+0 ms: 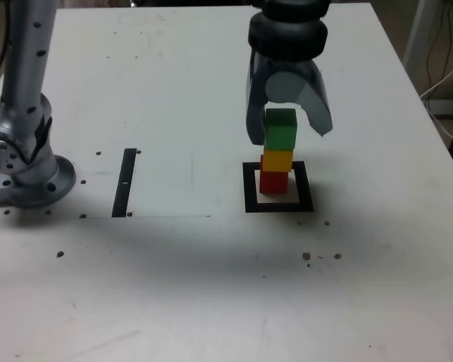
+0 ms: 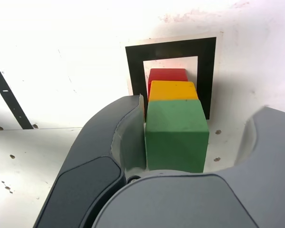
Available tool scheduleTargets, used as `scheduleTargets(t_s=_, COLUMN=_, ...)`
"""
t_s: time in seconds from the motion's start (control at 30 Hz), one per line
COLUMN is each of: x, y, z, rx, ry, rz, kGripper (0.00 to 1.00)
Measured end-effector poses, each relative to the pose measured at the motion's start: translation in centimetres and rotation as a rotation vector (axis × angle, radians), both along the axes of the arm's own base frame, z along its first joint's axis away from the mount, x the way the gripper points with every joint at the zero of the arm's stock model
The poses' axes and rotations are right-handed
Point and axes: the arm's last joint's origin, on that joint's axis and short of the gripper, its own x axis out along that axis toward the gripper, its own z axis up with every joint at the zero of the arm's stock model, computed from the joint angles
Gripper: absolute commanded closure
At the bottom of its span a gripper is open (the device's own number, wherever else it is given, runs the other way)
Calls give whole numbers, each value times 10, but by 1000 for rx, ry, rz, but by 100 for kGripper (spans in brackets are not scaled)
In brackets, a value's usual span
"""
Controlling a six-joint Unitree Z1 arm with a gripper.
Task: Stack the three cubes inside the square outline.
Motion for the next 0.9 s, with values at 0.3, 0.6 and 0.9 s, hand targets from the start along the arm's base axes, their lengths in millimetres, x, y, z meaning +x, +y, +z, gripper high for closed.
scheduleTargets(t_s=0.3, x=-27, y=3, z=23, rx=41, ry=-41, rz=3, kGripper=0)
scheduleTargets(t_s=0.6, x=-67, y=6, z=35, rx=67, ry=-47, rz=41, kGripper=0)
scheduleTargets(t_s=0.9, x=-115, y=8, z=23, rx=88, ry=27, rz=54, kGripper=0)
